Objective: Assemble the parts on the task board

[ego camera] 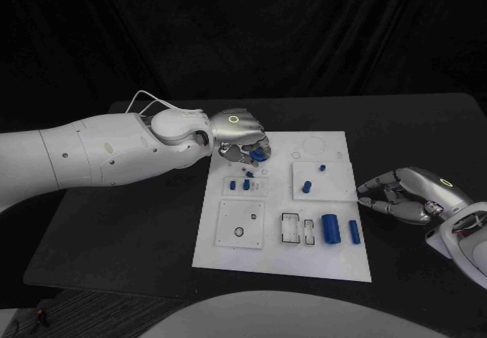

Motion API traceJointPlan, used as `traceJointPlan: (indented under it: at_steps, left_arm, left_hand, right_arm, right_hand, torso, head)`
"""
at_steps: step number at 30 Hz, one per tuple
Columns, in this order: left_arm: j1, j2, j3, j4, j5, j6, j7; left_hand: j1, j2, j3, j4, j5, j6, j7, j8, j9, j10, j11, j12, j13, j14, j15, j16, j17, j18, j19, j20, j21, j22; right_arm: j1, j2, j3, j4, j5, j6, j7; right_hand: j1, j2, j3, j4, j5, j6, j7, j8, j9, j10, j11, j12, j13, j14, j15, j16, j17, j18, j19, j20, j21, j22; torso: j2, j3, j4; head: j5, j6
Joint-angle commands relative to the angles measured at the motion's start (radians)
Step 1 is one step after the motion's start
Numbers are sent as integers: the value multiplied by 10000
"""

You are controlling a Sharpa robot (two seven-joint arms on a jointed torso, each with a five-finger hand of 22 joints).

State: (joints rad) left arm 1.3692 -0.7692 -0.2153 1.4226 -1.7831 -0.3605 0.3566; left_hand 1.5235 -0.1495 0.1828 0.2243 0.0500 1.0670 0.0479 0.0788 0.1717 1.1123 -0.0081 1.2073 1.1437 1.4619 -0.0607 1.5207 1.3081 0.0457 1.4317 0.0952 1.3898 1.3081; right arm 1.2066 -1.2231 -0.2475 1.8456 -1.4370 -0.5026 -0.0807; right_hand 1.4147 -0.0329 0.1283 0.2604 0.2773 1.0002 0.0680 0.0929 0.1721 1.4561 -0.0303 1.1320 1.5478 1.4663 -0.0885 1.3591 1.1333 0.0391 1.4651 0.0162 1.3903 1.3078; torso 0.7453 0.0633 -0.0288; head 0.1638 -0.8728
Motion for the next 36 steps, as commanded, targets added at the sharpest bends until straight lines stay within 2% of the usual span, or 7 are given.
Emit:
traceJointPlan:
  at_steps: [1,6,10,12,14,18,36]
  left_arm:
    - [36,-38,7,-47,-858,-27,-451]
    - [37,-117,7,-20,-909,-32,-548]
    - [36,-123,7,96,-922,510,-588]
    - [32,-109,7,139,-925,761,-640]
    - [27,-72,6,151,-928,1128,-755]
    - [20,-9,6,103,-930,1724,-970]
    - [-130,200,5,-121,-931,2607,-1169]
  left_hand:
    - [-256,51,20,155,-25,-71,-120,-75,-25,-390,-53,-104,-91,473,-52,53,1516,-11,3,44,14,2030]
    - [-10,14,125,-5,-24,-22,-195,-61,-20,231,-128,384,473,497,-98,80,1583,-14,9,46,33,2036]
    - [85,-85,189,-103,-22,54,-182,-73,-42,1855,-130,1783,2025,974,-98,426,2433,-51,101,57,183,2083]
    - [20,-153,212,-96,-20,226,-114,-62,-57,3782,-74,3180,3673,1089,-83,501,2626,-69,148,72,274,2108]
    - [-54,-198,252,-19,-27,320,-58,-88,-90,4585,-42,3635,4271,1089,-31,501,2626,-102,264,40,439,2157]
    - [-288,-355,142,190,-22,349,45,-130,-137,4585,82,3635,4271,1089,145,501,2626,-99,277,-178,474,2163]
    - [-351,-377,-313,465,-22,186,54,-127,-236,4585,90,3635,4271,1089,159,501,2626,-69,142,-247,335,2112]
  right_arm:
    - [3,-56,3,78,-18,-89,-66]
    - [69,-168,4,179,-18,-274,2]
    - [120,-217,4,226,-18,-317,-1]
    - [133,-210,4,221,-18,-319,4]
    - [142,-177,4,193,-18,-294,3]
    - [148,-122,4,138,-18,-223,-10]
    - [148,-28,3,23,-18,-89,-28]
  right_hand:
    - [113,27,14,-64,-43,80,19,54,9,-7,-57,-82,-4175,379,-81,27,-4,10,368,4,34,2103]
    - [113,27,14,-64,-43,80,19,54,9,-7,-57,-82,-4175,379,-81,27,-4,10,368,4,34,2103]
    - [110,25,9,-59,-48,83,24,55,10,-3,-54,-68,-4161,381,-80,32,6,7,373,4,45,2106]
    - [110,25,9,-59,-48,83,24,55,10,-3,-54,-68,-4161,381,-80,32,6,7,373,4,45,2106]
    - [110,25,9,-59,-48,83,24,55,10,-3,-54,-68,-4161,381,-80,32,6,7,373,4,45,2106]
    - [110,25,9,-59,-48,83,24,55,10,-3,-54,-68,-4161,381,-80,32,6,7,373,4,45,2106]
    - [115,41,7,-48,-53,96,30,60,12,6,-48,-54,-4146,380,-76,30,-2,9,370,4,38,2104]
  torso:
    - [3,-9,-10]
    - [-10,2,14]
    - [14,-9,-3]
    - [19,-17,-23]
    - [16,-17,-26]
    - [7,-6,-17]
    - [13,-10,-20]
  head:
    - [-54,52]
    - [-72,138]
    - [-84,246]
    - [-82,276]
    - [-83,274]
    - [-90,290]
    - [-65,233]
